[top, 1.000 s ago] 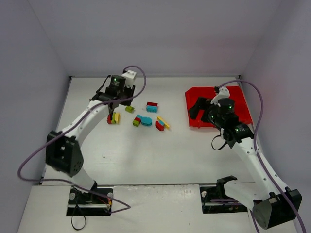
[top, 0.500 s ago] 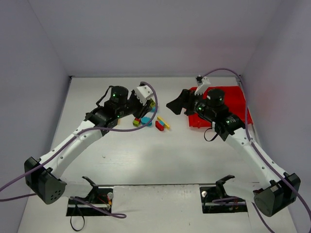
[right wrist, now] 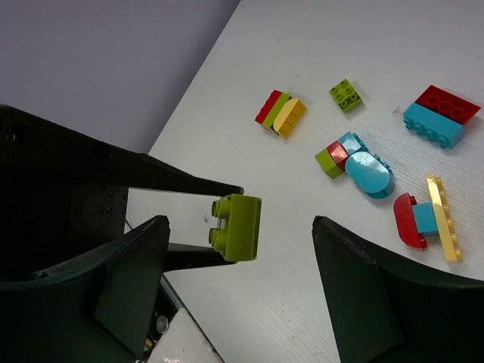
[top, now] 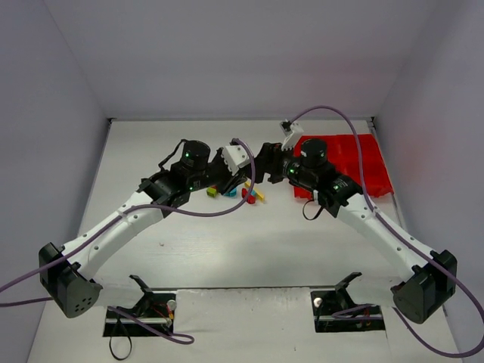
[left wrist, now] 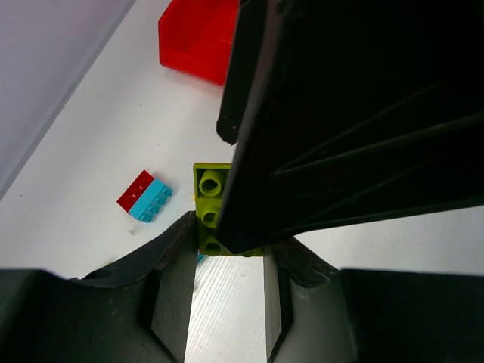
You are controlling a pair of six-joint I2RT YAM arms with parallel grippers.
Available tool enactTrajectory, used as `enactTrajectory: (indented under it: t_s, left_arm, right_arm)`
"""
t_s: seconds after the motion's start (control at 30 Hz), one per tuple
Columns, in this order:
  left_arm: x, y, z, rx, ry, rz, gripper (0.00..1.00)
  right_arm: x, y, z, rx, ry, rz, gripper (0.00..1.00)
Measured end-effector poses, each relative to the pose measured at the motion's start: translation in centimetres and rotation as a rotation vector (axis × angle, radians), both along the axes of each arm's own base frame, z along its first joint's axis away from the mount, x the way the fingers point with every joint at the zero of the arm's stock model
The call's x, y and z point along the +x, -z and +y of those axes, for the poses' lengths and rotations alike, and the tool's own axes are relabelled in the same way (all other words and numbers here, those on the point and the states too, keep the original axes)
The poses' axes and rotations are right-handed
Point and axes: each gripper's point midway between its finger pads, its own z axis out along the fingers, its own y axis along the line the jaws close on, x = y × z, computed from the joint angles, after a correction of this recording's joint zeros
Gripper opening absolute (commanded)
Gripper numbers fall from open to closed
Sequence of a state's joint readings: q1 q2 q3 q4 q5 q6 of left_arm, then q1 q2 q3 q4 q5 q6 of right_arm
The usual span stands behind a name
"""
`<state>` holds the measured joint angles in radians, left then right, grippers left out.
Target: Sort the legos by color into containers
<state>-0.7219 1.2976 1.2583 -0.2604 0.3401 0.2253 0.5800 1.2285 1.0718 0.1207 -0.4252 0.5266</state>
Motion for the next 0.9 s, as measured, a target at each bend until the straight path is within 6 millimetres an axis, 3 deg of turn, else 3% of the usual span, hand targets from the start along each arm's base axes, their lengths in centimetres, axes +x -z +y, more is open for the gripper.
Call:
enactTrajectory:
  t_s: [0.23, 0.47, 0.57, 0.73, 0.9]
  left_arm:
    - [-0.6, 0.1, -0.5, 0.003, 0.02, -0.003, 0.05]
    - [-0.7, 0.9, -0.2, 0.021, 0.011, -0.001, 0.05]
    - [-0.6, 0.9, 0.0, 0.027, 0.004, -0.009, 0.05]
    - [-0.3, 0.8, 0.1, 0.035, -0.001, -0.022, 0.05]
    - [-0.2, 0.8, 0.2, 0.04, -0.01, -0.029, 0.05]
  right_arm:
    - [0.4, 0.2, 0.3, -0.002, 0.013, -0.001, 0.6]
    - [0.7, 0.0, 0.5, 0.017, 0.021, -0.008, 0.32]
    - [0.6, 0.6, 0.5, 0.013, 0.022, 0.005, 0.34]
    - [0.5, 1.4, 0.4, 0.005, 0.022, 0.018, 0.45]
    - [0.5, 1.9, 0.4, -0.001, 0.021, 0.026, 0.44]
